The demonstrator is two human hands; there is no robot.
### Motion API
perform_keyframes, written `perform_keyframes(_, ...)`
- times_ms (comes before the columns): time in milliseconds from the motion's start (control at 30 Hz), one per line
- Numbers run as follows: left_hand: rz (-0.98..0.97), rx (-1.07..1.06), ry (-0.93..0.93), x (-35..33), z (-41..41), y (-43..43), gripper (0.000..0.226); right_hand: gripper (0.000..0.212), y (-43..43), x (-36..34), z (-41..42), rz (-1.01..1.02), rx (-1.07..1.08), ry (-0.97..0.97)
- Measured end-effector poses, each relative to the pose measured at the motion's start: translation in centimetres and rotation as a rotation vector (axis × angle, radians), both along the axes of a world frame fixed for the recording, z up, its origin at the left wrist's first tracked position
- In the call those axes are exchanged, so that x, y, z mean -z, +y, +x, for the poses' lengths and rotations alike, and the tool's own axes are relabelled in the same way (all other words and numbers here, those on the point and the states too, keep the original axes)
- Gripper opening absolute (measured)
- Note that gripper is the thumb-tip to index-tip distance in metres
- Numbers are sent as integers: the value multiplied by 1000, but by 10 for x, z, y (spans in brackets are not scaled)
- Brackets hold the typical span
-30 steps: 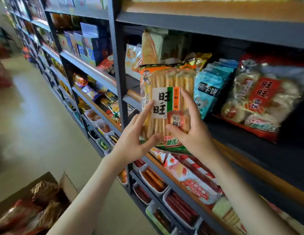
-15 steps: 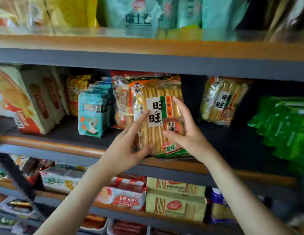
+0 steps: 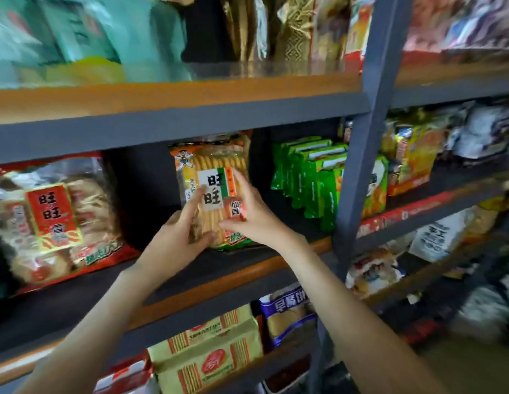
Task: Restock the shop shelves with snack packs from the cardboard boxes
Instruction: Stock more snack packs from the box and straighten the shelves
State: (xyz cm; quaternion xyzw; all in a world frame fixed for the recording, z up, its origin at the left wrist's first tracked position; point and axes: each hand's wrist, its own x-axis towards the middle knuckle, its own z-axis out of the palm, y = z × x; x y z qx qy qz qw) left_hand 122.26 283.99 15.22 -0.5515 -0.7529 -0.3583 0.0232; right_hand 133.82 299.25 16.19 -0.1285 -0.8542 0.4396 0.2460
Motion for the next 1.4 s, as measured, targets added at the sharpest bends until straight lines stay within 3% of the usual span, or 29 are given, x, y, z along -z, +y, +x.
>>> perform_keyframes(433,-164,-7,20,-1,-26,55,98,130,31,5,-17,173,205,-77)
perform_keyframes(567,-288,-104,283,-7,-49,72,74,140,46,-3,-50,143,254,-1)
perform_keyframes(667,-327,-175,230,-11,-59,81,92,143,62,-4,-74,69,320,-2)
perform_keyframes(833,-336,-240,303,-7,-64,92,108,142,86,-7,-90,-42,235,-164)
perform_keyframes(1067,-267,-463,602,7,-63,101,105,137,106,1,-92,-29,162,-159)
perform_keyframes(1167,-277,-488,727,7,-63,102,110,131,114,0,-89,-110,98,-155)
perform_keyframes(1300,-322,-450,765,2,-65,102,111,123,126,-3,-90,-237,84,-159)
perform_keyframes(1400,-298,-446,772,2,-66,100,112,133,124,-3,-93,-283,61,-176)
